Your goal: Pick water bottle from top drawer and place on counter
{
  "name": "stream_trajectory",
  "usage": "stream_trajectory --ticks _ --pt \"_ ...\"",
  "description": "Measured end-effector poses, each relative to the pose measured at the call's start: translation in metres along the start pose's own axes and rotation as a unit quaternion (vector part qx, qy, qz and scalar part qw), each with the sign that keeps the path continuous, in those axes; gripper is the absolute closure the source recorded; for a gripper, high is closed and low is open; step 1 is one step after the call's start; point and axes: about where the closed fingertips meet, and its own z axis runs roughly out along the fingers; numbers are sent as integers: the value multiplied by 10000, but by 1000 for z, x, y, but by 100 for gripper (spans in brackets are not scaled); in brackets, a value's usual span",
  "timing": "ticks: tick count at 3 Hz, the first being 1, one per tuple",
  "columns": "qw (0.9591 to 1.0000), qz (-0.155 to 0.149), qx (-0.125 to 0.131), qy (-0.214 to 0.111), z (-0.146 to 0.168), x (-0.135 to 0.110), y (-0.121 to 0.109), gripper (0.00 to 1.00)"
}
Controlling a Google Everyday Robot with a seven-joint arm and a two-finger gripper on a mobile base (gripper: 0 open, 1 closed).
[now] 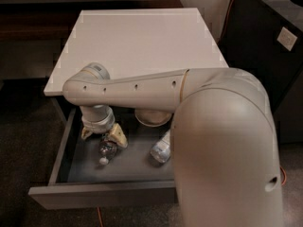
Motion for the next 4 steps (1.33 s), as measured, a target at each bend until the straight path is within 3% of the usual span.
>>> stream_trajectory --ticks 2,3,4 --pt "9995 305 120 -23 -6 -9 13 77" --pt "9987 396 315 106 -38 -22 22 99" --pt "9968 465 605 246 -90 -48 37 100"
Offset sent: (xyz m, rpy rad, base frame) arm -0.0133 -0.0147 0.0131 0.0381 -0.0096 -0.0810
